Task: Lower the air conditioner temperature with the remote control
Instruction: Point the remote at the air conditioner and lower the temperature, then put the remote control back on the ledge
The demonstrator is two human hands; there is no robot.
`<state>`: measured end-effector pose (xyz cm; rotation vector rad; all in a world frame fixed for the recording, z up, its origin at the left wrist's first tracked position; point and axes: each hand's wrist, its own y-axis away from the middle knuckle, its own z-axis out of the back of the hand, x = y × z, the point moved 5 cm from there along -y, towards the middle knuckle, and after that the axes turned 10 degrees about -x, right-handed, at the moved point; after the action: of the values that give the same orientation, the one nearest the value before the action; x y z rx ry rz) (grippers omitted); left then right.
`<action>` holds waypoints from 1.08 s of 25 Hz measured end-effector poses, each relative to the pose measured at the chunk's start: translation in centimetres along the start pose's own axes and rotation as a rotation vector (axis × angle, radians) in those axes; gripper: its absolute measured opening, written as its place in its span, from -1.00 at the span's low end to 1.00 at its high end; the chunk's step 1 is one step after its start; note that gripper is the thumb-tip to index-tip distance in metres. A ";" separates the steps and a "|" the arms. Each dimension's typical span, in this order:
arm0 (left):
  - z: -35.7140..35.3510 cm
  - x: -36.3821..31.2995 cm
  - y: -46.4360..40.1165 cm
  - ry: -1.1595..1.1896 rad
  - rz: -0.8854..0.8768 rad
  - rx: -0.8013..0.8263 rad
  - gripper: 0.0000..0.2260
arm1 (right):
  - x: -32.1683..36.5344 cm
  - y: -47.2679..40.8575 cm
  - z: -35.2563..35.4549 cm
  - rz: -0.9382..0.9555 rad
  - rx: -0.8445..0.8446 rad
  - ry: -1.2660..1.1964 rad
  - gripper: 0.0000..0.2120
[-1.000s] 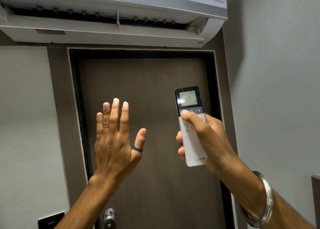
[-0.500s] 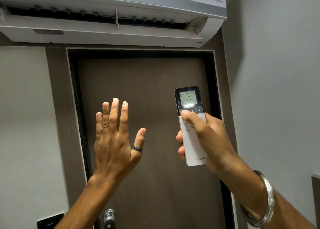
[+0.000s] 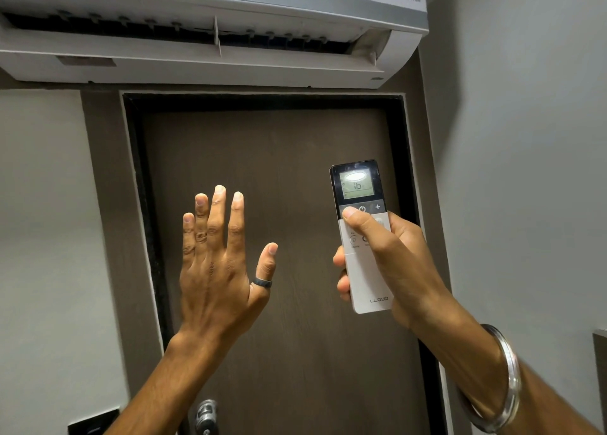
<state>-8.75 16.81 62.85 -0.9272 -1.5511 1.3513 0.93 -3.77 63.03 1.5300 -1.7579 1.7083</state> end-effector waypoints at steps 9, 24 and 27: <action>-2.9 -3.9 5.6 0.075 0.016 0.141 -0.29 | -4.7 1.7 3.0 0.340 -0.137 0.432 -0.33; -7.3 -28.4 47.4 0.522 0.011 1.134 -0.35 | -39.7 25.3 31.7 -0.685 -0.751 0.838 -0.61; -7.1 -32.5 58.2 0.545 -0.007 1.324 -0.37 | -49.0 33.3 39.8 -1.031 -0.914 0.824 -0.68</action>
<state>9.40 -2.70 1.33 -0.3412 -0.0767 1.5360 13.77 -21.36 -4.96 0.8071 -0.7955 0.6363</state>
